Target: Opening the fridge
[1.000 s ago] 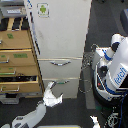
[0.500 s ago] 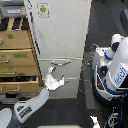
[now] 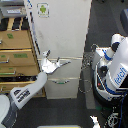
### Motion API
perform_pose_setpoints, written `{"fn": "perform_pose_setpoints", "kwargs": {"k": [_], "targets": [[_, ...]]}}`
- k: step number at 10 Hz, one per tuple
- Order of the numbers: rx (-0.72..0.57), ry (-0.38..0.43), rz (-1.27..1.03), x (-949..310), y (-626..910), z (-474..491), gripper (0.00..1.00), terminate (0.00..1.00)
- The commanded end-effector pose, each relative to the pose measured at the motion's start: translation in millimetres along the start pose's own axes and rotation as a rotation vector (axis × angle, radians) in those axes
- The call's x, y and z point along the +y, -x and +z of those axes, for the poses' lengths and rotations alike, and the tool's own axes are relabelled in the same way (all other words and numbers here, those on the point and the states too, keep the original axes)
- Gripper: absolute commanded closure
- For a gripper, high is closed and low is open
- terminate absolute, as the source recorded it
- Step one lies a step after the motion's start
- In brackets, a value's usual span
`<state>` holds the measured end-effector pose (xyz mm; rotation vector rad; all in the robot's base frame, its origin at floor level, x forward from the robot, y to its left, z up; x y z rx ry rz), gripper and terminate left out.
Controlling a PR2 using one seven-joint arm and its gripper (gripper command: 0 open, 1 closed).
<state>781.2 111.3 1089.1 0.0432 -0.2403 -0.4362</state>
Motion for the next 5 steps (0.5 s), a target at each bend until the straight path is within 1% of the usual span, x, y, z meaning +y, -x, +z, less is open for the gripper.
{"fn": "perform_pose_setpoints", "kwargs": {"k": [1, 5], "targets": [[0.044, -0.085, 0.206, 87.8, -26.4, 56.0, 0.0, 0.0], [0.061, -0.103, 0.24, 134.4, -24.9, 63.9, 0.0, 0.0]]}}
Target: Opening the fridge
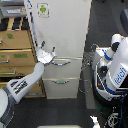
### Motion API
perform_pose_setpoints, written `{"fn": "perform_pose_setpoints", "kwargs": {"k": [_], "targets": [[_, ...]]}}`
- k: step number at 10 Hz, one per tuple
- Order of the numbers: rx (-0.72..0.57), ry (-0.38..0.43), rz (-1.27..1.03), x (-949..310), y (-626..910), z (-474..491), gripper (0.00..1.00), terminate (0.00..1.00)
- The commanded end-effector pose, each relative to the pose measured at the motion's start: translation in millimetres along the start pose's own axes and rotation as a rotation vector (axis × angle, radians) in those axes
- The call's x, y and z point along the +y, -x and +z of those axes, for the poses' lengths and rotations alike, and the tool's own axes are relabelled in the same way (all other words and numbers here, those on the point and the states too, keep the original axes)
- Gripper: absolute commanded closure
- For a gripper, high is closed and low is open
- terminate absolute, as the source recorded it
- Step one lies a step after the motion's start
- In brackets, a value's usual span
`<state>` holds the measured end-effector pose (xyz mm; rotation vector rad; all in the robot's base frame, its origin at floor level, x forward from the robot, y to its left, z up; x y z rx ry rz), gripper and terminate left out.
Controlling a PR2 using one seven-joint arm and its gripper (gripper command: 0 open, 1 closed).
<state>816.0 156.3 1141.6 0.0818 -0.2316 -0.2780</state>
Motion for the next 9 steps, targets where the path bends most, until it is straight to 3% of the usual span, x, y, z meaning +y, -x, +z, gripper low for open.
{"fn": "perform_pose_setpoints", "kwargs": {"k": [1, 3, 8, 9], "targets": [[0.038, -0.055, 0.099, 85.1, -15.5, 14.8, 0.0, 0.0], [0.045, -0.049, 0.116, 101.1, -20.0, 8.1, 0.0, 0.0], [0.163, 0.153, 0.158, 125.7, -41.0, -23.5, 0.0, 0.0], [0.169, 0.147, 0.164, 128.5, -43.5, -25.4, 0.0, 0.0]]}}
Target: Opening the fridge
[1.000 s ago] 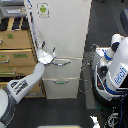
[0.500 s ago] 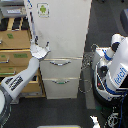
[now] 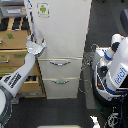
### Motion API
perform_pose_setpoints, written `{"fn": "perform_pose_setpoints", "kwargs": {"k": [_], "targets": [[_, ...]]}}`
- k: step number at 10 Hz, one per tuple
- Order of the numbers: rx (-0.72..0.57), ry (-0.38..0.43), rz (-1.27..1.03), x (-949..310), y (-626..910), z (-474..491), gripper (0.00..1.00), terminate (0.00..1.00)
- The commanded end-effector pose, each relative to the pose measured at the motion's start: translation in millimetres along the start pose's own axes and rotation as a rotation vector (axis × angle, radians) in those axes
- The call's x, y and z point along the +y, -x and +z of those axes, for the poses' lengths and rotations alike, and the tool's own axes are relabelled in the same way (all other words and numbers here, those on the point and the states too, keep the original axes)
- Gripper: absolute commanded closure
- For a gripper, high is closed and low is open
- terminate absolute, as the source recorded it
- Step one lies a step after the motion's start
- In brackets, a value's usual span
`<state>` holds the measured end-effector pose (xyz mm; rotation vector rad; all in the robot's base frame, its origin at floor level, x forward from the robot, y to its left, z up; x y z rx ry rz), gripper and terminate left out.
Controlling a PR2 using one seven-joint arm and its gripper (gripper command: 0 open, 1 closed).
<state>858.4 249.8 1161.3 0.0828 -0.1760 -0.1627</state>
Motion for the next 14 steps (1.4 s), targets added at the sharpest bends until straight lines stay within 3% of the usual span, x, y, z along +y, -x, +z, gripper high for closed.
{"fn": "perform_pose_setpoints", "kwargs": {"k": [1, 9, 10, 11, 14], "targets": [[0.12, 0.144, 0.056, 25.1, -36.6, -30.2, 0.0, 0.0], [0.163, 0.129, 0.059, 53.1, -52.5, -69.9, 0.0, 0.0], [0.164, 0.13, 0.06, 50.0, -53.9, -75.1, 1.0, 0.0], [0.162, 0.16, 0.039, 41.3, -54.0, -79.1, 1.0, 0.0], [0.162, 0.144, 0.021, 35.6, -53.6, -82.1, 1.0, 0.0]]}}
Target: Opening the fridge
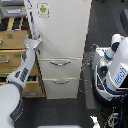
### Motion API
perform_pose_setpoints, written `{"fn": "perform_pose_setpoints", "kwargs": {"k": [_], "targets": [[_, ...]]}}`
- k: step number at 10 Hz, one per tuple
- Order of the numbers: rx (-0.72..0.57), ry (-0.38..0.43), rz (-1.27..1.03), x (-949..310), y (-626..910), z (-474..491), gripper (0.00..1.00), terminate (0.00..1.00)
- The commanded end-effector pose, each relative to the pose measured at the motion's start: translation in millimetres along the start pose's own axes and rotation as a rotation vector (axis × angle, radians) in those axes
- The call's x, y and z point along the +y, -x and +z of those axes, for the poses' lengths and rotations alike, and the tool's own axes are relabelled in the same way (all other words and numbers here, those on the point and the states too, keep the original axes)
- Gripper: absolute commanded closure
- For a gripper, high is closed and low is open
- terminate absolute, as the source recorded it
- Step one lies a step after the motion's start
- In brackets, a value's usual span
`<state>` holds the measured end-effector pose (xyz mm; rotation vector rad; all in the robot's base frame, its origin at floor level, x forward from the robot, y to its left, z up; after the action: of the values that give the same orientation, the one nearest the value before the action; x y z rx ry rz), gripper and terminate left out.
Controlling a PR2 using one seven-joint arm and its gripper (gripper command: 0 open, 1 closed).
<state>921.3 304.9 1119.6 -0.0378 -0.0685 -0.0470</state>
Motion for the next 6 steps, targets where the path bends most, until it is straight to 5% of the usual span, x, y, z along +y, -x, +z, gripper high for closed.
{"fn": "perform_pose_setpoints", "kwargs": {"k": [1, 6], "targets": [[0.066, 0.013, -0.096, -20.1, -8.4, -28.7, 1.0, 0.0], [0.067, 0.011, -0.093, -19.6, -10.9, -31.8, 1.0, 0.0]]}}
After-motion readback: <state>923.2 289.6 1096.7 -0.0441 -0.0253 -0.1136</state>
